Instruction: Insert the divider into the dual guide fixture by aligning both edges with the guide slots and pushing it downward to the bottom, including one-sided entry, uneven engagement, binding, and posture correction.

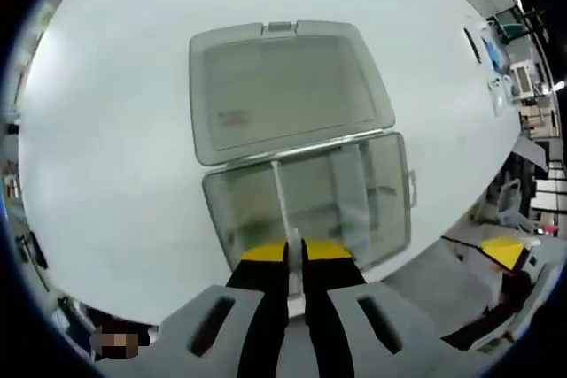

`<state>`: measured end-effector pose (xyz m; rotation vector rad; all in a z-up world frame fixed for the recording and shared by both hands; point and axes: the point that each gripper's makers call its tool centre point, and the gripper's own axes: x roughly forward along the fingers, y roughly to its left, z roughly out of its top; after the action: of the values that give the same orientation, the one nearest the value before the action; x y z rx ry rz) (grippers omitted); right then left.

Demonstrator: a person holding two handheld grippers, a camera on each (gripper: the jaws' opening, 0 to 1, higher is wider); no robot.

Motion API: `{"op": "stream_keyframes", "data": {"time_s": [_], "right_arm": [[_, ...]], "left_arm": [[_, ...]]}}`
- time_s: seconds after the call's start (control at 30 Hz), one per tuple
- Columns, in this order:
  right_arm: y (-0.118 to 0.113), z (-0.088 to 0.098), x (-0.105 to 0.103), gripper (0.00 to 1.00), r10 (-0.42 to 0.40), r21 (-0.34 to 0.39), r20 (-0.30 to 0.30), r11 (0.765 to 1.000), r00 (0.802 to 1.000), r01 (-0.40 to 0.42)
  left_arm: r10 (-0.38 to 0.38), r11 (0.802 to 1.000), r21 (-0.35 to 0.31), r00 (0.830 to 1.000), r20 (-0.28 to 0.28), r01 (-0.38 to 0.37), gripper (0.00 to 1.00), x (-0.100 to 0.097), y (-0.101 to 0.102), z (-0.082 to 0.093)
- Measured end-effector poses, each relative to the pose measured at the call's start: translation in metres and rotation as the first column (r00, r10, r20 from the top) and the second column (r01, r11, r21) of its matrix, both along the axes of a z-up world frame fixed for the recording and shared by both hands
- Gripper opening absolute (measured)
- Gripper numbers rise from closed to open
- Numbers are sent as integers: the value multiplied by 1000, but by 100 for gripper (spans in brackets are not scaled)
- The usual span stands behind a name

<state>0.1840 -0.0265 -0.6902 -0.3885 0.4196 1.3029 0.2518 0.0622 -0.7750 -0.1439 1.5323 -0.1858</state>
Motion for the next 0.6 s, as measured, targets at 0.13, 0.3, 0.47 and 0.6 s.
{"op": "stream_keyframes", "data": {"time_s": [0.13, 0.3, 0.47, 0.6], "right_arm": [[1, 0, -1, 66, 0, 1, -1, 1000, 1000, 0], [0, 0, -1, 66, -3, 3, -1, 1000, 1000, 3], [0, 0, 0, 66, -4, 4, -1, 1000, 1000, 4], [0, 0, 0, 66, -6, 7, -3, 1000, 1000, 6]], "left_arm": [[-3, 1000, -2, 1000, 4, 3, 2, -1, -1, 1], [5, 1000, 9, 1000, 0, -5, 2, -1, 1, 0], [8, 1000, 5, 1000, 2, -8, 2, 0, 2, 0], [10, 1000, 11, 1000, -6, -10, 2, -1, 3, 0]]}}
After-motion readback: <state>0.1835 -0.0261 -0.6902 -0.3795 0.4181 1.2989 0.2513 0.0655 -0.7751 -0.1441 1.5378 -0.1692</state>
